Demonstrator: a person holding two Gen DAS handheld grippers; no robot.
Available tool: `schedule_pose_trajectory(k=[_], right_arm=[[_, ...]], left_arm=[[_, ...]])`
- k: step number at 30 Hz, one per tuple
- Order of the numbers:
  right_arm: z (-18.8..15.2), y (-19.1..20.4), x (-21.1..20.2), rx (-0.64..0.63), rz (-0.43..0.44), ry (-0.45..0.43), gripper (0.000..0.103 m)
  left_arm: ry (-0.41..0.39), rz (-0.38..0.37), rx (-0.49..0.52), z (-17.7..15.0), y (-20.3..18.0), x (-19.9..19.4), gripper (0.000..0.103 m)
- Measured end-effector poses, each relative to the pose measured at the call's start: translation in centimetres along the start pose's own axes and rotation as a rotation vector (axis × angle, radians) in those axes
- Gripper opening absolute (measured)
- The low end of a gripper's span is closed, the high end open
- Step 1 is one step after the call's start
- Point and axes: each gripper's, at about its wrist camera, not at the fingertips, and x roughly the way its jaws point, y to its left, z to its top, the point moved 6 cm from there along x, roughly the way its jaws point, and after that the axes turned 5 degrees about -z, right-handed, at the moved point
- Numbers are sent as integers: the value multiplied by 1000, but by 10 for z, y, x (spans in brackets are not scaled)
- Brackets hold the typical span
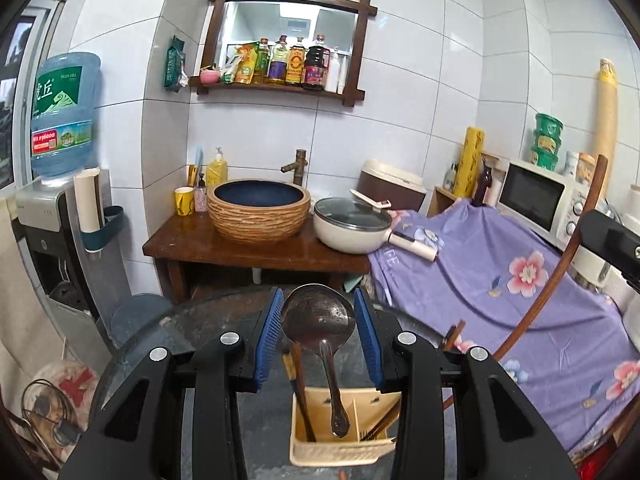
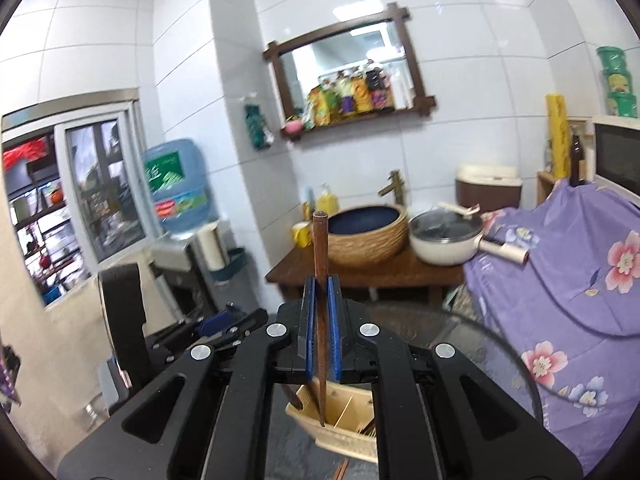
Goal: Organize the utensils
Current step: 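Open both tools to drop the spoon and chopstick into the holder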
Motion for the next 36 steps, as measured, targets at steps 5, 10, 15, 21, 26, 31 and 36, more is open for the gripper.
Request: schedule_pose_trajectory(k=[5, 10, 15, 21, 26, 31, 36], right_arm=[[-22, -15, 26, 4, -76, 5, 7], [-65, -35, 53, 35, -111, 59, 7], [-96, -44, 69, 25, -133, 100, 7], [-124, -51, 79, 46, -132, 144, 7], [-136, -56, 82, 49, -136, 161, 7], [-139, -60, 82, 53, -135, 165, 7], [-141, -64, 83, 54, -151, 165, 7]], left_arm=[[-5, 19, 19, -24, -2, 20, 36], [-4, 28, 19, -54, 1, 37, 36], [17, 26, 19, -74, 3, 45, 36], [64, 22, 21, -100, 5, 57, 36], [95, 22, 27, -117, 6, 63, 36], [121, 20, 28, -128, 6, 67, 36], [136, 24, 51, -136, 4, 69, 36]])
